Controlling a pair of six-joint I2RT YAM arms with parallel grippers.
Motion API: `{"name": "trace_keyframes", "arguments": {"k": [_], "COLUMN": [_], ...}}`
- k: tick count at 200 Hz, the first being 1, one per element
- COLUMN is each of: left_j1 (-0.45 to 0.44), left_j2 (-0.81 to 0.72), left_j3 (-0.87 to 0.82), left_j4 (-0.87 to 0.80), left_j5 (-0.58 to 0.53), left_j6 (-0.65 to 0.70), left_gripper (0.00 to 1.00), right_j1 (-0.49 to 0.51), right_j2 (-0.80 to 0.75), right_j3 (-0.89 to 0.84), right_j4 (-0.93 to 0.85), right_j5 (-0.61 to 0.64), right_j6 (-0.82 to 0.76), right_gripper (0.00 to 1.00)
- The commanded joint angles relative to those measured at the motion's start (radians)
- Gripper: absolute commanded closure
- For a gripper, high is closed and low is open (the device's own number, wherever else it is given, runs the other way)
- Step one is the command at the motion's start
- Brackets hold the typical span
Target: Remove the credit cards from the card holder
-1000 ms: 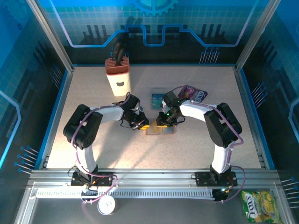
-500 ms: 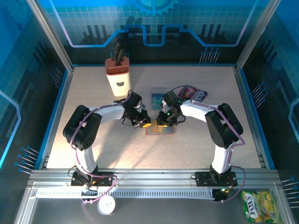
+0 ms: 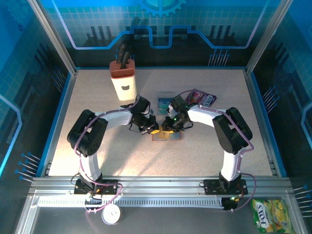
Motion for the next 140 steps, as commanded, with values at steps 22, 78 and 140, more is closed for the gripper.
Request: {"name": "trace_keyframes", "arguments": {"k": [22,78,140], "left_j1": [-0.003,-0.004,-0.003], "left_j2": [0.028,0.046,0.057], "left_j3": [0.012,0.009,0.004], "left_j4": [-0.033,-0.029,-0.035], "left_j5": [-0.022,-0.027,-0.033], "left_j6": [0.019,0.024,0.027], "left_gripper": [0.93,0.94,0.94], "right_j1": [-0.007,-0.011,-0.038], "right_j2": [0.013,-0.004,-0.056], "right_j3": [-0.011,-0.004,-0.008], "right_j4": [0.016,0.024,-0.004], "right_j5": [-0.041,-0.061,-0.042], "right_j6": [0.021,0.024,0.012], "right_gripper": [0.71,0.71,0.71]}}
